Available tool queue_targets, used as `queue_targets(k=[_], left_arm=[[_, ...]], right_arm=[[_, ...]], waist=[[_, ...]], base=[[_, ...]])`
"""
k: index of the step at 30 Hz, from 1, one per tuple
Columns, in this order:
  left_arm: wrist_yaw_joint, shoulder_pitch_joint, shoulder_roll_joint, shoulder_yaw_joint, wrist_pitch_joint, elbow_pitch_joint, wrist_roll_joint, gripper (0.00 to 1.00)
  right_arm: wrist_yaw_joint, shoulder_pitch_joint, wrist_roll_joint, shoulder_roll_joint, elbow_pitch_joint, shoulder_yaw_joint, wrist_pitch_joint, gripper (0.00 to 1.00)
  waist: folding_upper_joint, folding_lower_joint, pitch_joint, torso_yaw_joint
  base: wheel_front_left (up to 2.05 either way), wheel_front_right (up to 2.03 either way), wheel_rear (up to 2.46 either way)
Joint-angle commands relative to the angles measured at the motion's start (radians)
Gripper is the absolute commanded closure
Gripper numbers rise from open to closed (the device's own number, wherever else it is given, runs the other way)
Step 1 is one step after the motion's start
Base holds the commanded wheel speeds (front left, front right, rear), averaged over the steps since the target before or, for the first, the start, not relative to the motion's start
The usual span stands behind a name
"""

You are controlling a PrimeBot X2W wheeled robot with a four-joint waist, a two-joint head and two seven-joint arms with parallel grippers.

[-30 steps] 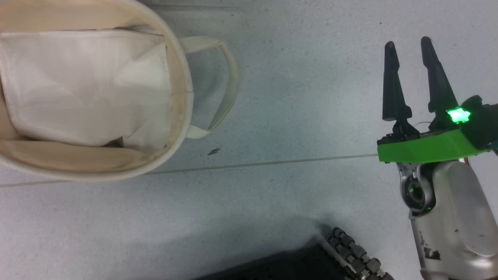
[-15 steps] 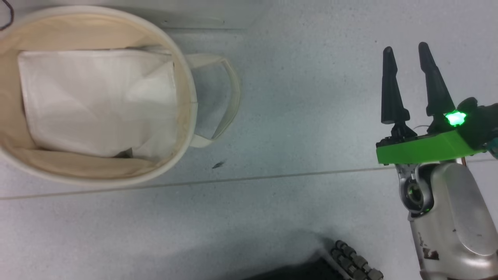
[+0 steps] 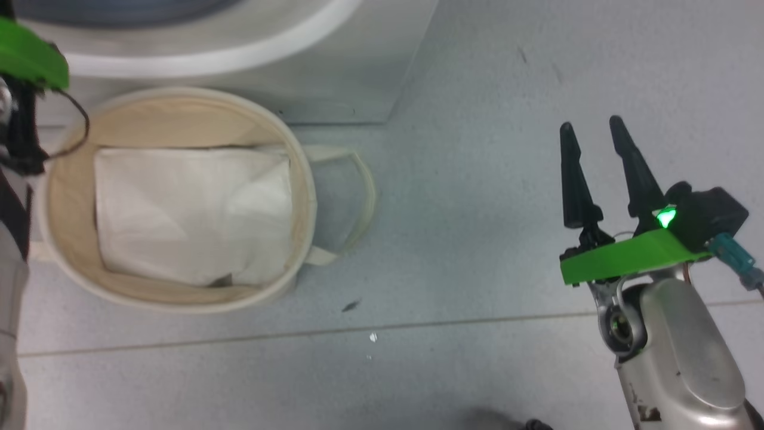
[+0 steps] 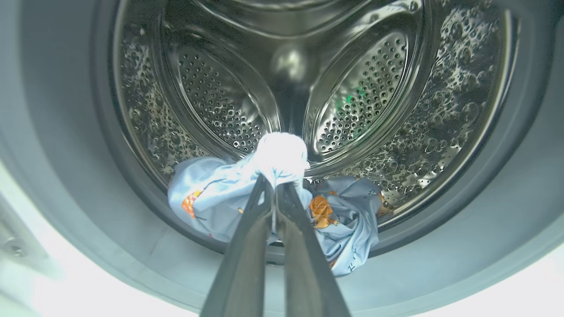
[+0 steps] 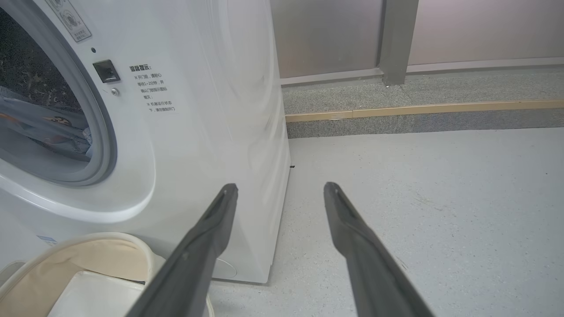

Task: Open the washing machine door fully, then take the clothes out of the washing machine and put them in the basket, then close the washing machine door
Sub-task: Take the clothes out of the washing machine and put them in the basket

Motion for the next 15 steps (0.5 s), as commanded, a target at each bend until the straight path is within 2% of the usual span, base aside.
queue_targets(k=[1,7,15], left_arm=[[-0.012,0.035,0.040,0.058,-0.012,-0.086,-0.003,1.00],[-0.056,0.218,-0.003,0.148,-0.012,-0.249,0.011,1.00],[-0.076,0.404,-0.050,0.174,-0.012,-0.404,0.018,1.00]], right_arm=[[0.001,0.033,0.008,-0.009,-0.015,0.025,-0.005,0.00],[0.001,0.069,0.017,-0.010,0.017,0.029,-0.005,0.00],[0.001,0.112,0.019,-0.012,0.047,0.036,-0.005,0.00]], waist=[[-0.0001,0.0000,-0.076,0.019],[-0.0001,0.0000,-0.181,0.042],[-0.0001,0.0000,-0.275,0.068]], base=[[0.00,0.00,0.00],[0.00,0.00,0.00],[0.00,0.00,0.00]])
